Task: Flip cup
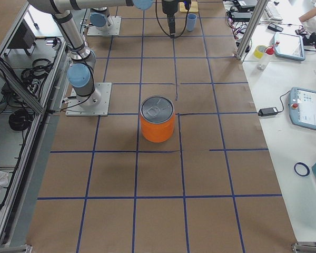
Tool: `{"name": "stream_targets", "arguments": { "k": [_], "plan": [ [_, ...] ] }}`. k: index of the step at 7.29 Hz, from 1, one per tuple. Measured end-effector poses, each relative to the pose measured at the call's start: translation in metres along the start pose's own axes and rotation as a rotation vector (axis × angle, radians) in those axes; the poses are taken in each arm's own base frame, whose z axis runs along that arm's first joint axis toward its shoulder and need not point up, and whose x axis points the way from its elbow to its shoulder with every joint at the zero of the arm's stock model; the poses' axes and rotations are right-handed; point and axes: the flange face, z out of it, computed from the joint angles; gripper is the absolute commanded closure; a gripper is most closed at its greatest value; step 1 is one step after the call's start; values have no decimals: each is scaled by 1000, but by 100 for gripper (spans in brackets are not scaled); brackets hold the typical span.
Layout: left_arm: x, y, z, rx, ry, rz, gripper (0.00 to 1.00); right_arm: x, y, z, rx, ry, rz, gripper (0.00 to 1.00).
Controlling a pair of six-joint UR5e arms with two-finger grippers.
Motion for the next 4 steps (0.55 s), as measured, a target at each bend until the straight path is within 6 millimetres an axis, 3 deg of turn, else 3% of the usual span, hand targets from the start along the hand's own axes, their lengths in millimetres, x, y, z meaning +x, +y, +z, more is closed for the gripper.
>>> {"name": "stream_targets", "arguments": {
  "k": [1,4],
  "plan": [
    [1,20,-24,-4,-1,0,0,0,0,0,2,0,0,0],
    [4,59,-62,-11,1,0,0,0,-1,0,7,0,-1,0]
  ]
}}
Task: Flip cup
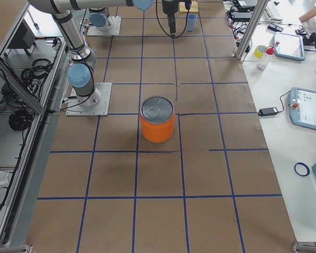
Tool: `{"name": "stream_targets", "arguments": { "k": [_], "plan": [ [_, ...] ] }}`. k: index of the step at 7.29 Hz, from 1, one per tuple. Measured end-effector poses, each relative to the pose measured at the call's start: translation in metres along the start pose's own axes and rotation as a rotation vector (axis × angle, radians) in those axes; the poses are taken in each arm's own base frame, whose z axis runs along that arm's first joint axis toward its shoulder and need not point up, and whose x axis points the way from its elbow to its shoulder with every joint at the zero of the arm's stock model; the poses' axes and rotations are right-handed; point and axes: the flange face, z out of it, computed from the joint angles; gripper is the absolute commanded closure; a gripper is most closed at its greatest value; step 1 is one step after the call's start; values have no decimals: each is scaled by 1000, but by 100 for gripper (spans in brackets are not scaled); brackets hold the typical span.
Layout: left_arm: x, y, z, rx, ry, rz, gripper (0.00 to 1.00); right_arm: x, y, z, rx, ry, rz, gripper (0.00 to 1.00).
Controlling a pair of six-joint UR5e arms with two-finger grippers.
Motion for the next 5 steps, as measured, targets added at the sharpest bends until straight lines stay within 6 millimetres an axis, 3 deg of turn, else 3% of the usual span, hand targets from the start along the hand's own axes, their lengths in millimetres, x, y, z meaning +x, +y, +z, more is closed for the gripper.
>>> {"name": "stream_targets", "arguments": {
  "k": [2,5],
  "plan": [
    [2,24,-8,-18,4,1,0,-1,0,0,1,0,0,0],
    [3,33,2,-40,4,2,0,-1,0,1,-3,-1,-2,0]
  ]
}}
